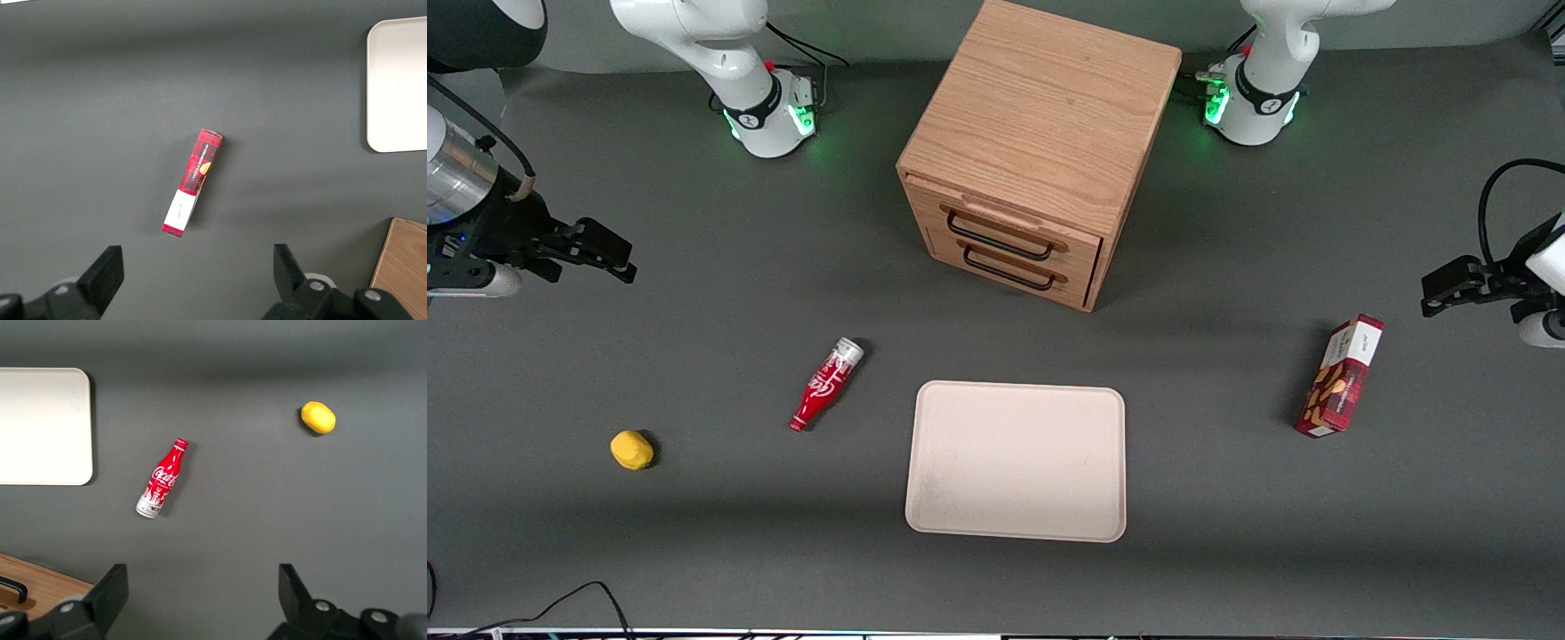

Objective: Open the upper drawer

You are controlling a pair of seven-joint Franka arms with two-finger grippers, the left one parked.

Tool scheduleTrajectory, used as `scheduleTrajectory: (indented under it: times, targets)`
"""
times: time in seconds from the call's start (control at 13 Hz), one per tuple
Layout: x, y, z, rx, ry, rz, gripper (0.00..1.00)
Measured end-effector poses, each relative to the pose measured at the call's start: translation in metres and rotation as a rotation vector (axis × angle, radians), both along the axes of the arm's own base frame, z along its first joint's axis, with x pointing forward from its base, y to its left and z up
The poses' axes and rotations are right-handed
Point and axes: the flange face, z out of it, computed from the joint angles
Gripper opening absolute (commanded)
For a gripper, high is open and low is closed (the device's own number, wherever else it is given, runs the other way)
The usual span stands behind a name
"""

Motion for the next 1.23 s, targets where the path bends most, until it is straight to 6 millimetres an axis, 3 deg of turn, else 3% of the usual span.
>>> scheduleTrajectory:
  times: [0.31,0.46,0.62,0.92,1.08,1.23]
  targets:
    - [0.0,0.001,-0.001,0.009,0.004,0.0,1.0]
    - [0.0,0.025,-0.006,0.055,0.017,0.051,1.0]
    - [-0.008,0.088,-0.013,0.091,0.035,0.191,1.0]
    - [-0.043,0.242,-0.039,0.142,0.065,0.566,1.0]
    - [-0.05,0.296,-0.064,0.195,0.061,0.698,1.0]
    - [-0.053,0.337,-0.096,0.197,0.043,0.825,1.0]
